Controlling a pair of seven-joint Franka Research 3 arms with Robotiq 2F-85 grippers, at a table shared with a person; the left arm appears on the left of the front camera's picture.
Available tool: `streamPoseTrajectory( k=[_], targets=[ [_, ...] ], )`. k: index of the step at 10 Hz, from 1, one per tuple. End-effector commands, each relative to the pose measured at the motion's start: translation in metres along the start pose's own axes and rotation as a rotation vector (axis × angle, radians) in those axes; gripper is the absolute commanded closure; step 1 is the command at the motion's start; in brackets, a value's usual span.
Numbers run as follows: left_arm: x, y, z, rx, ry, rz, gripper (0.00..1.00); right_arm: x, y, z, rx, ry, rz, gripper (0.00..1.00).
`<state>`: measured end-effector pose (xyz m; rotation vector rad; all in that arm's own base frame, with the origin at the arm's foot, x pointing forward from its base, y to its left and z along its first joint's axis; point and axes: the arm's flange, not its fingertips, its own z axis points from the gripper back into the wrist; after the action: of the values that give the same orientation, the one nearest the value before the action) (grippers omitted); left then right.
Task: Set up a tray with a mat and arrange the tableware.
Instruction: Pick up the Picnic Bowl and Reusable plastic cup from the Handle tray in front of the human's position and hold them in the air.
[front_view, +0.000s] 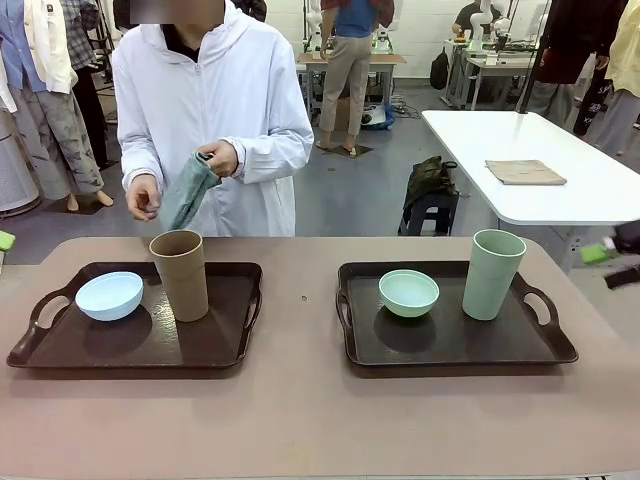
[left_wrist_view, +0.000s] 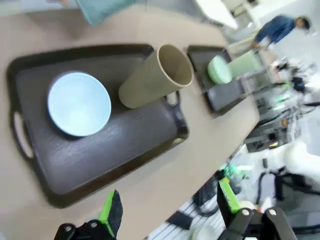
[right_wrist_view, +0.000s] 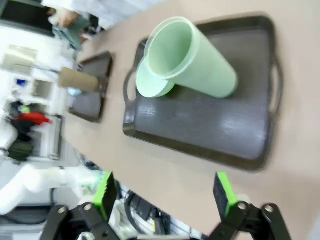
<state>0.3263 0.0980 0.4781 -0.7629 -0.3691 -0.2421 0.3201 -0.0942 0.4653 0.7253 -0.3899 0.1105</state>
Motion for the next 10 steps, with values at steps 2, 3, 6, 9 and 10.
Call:
streamPoseTrajectory(
  k=[2,3,6,9,10],
  targets=[
    [0.028,-0.036,0.007,0.234,0.057,-0.271,0.00,0.073,0.094,-0.052,-0.033,0.007,0.242,0.00],
    [0.037,-0.044,0.007,0.309,0.074,-0.277,0.00,0.094,0.121,-0.074,-0.065,0.007,0.290,0.00],
    [0.056,-0.062,0.002,0.543,0.161,-0.207,0.00,0.149,0.196,-0.142,-0.157,-0.086,0.554,0.00],
    [0.052,-0.075,-0.002,0.613,0.222,-0.088,0.00,0.179,0.226,-0.222,-0.079,-0.025,0.748,0.00],
    [0.058,-0.072,-0.001,0.617,0.220,-0.049,0.00,0.179,0.232,-0.241,-0.035,0.067,0.811,0.00]
  ],
)
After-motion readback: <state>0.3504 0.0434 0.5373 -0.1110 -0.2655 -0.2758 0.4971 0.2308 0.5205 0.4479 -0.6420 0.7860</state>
